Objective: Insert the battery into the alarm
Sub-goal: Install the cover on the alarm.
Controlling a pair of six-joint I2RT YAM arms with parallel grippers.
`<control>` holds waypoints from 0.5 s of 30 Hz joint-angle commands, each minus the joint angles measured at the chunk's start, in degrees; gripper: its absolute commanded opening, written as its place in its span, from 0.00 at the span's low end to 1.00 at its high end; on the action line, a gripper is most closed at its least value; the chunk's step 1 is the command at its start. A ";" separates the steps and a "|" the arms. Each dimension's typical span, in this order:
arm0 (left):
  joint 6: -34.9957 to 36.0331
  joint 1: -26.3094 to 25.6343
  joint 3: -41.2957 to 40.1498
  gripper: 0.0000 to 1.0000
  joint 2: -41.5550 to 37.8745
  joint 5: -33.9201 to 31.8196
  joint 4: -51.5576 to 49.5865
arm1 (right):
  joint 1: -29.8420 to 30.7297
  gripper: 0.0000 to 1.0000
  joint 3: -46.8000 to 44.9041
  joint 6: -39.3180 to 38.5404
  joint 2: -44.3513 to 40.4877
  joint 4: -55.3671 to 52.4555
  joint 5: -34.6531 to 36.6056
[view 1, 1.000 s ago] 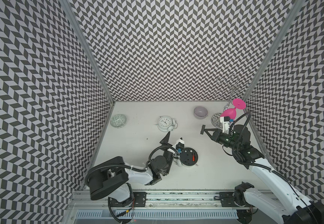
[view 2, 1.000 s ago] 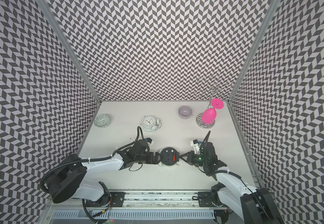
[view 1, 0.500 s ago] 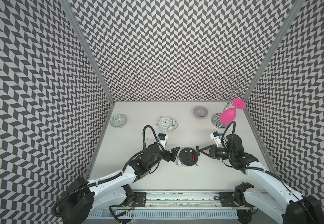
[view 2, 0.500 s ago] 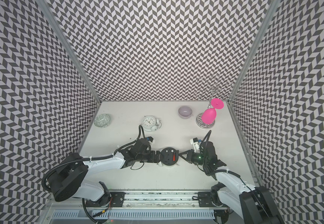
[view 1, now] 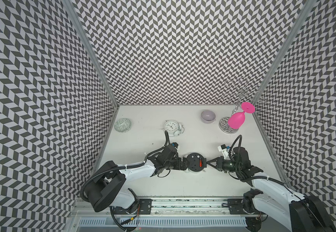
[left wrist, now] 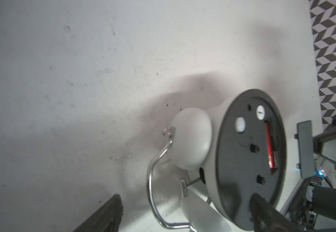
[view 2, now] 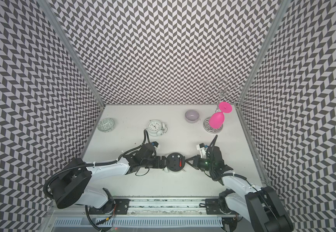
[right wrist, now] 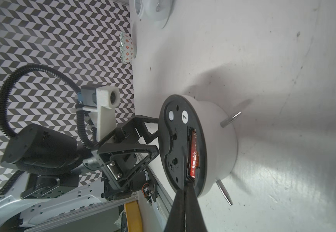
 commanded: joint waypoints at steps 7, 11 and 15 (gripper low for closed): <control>-2.02 -0.66 3.51 0.90 2.04 -1.08 -0.80 | 0.45 0.00 -0.39 2.31 2.32 10.46 -0.07; -2.19 -0.64 3.69 0.90 1.93 -1.75 -1.61 | 0.75 0.00 0.20 1.71 4.35 11.04 -0.57; -2.27 -0.60 3.41 0.89 1.73 -2.27 -2.24 | 1.09 0.00 0.33 1.51 6.47 11.92 -0.88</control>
